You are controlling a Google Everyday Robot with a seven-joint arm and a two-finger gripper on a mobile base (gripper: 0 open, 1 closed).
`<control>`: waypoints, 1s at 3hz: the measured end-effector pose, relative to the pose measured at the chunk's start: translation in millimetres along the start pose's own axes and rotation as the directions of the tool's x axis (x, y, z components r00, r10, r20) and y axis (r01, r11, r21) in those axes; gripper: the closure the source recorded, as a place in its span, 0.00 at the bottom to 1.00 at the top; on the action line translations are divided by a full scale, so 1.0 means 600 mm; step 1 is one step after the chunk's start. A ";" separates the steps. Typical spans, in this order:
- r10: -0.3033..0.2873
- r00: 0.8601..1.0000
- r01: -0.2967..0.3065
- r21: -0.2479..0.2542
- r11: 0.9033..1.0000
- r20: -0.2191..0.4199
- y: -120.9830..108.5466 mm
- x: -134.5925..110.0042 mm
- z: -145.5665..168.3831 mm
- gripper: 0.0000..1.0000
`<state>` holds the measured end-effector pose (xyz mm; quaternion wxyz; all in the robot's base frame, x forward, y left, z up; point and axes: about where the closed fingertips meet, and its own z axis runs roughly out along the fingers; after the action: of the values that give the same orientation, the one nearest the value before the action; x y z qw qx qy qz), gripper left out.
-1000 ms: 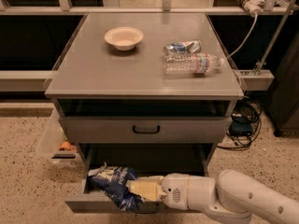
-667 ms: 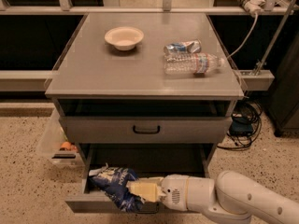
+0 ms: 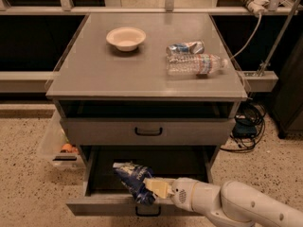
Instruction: Place blue chip bag into middle drawer
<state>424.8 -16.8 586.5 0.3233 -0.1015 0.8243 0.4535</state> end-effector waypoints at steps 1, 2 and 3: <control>0.033 0.998 -0.040 0.133 0.990 0.053 -0.079 -0.006 -0.016 1.00; 0.066 0.994 -0.084 0.227 0.970 0.087 -0.139 -0.004 -0.032 1.00; 0.101 0.989 -0.129 0.292 0.948 0.108 -0.186 0.000 -0.044 1.00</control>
Offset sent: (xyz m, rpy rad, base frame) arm 0.0442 -0.1029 -0.0758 -0.1657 0.0824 -0.3517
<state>464.5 -101.7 520.4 0.3455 0.0174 0.8720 0.3463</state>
